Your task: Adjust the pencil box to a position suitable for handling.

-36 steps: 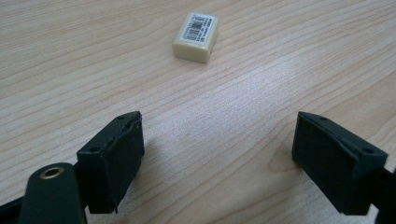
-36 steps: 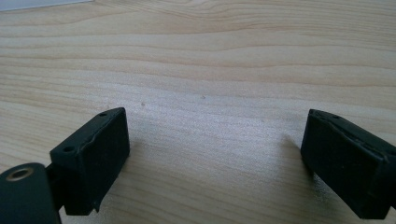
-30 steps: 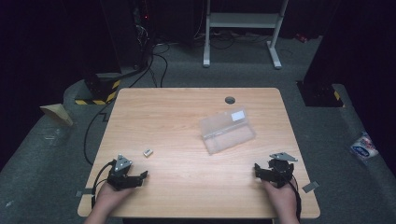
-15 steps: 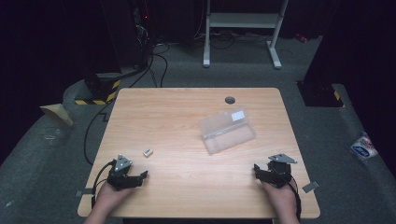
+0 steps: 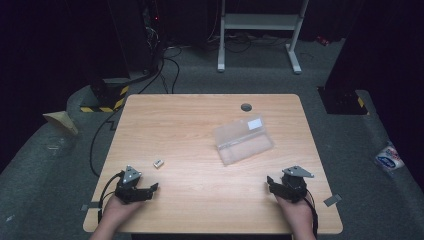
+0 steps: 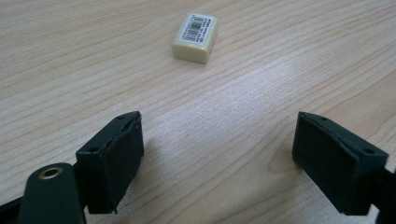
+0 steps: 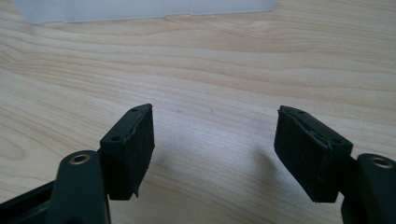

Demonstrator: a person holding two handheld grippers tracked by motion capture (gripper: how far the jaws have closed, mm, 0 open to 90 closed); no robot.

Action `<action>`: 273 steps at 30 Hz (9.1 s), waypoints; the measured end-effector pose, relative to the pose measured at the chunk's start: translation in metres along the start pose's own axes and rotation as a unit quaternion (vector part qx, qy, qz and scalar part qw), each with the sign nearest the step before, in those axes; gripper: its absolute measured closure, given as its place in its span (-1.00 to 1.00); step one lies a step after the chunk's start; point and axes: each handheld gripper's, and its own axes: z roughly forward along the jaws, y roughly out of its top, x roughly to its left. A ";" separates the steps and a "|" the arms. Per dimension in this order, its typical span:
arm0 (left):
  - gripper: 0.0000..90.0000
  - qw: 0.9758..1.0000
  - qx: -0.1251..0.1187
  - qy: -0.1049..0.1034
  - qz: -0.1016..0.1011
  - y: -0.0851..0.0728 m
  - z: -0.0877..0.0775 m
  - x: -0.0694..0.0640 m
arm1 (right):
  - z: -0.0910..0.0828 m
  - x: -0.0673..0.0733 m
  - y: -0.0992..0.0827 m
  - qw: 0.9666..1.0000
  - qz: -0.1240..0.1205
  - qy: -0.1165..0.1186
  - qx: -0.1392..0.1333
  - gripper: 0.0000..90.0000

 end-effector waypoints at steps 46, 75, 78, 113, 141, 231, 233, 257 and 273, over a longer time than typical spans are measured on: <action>-0.63 1.000 0.001 -0.001 0.002 0.000 0.000 0.000 | 0.017 0.060 0.043 0.997 -0.041 0.048 -0.046 -0.08; -0.63 1.000 0.001 -0.001 0.003 0.000 0.000 0.000 | 0.046 0.087 0.082 0.995 -0.052 0.071 -0.055 0.31; -0.63 1.000 0.001 -0.001 0.003 0.000 0.000 0.000 | 0.048 0.087 0.083 0.995 -0.051 0.072 -0.054 0.40; -0.63 1.000 0.001 -0.001 0.003 0.000 0.000 0.000 | 0.085 0.091 0.080 0.996 -0.056 0.070 -0.015 0.89; -0.63 1.000 0.001 -0.001 0.003 0.000 0.000 0.000 | 0.062 0.121 0.059 0.992 -0.080 0.100 -0.024 0.95; -0.64 1.000 0.001 -0.002 0.004 0.000 0.000 0.000 | 0.041 0.062 0.038 0.998 -0.038 0.033 -0.027 0.76; -0.64 1.000 0.001 -0.002 0.004 0.000 0.000 0.000 | 0.041 0.063 0.038 0.998 -0.042 0.036 -0.027 0.75; -0.63 1.000 0.001 -0.002 0.004 0.000 0.000 0.000 | 0.040 0.065 0.038 0.997 -0.066 0.032 -0.022 0.78; -0.64 1.000 0.001 -0.002 0.004 0.000 0.000 0.000 | 0.039 0.071 0.040 0.997 -0.059 0.038 -0.031 0.60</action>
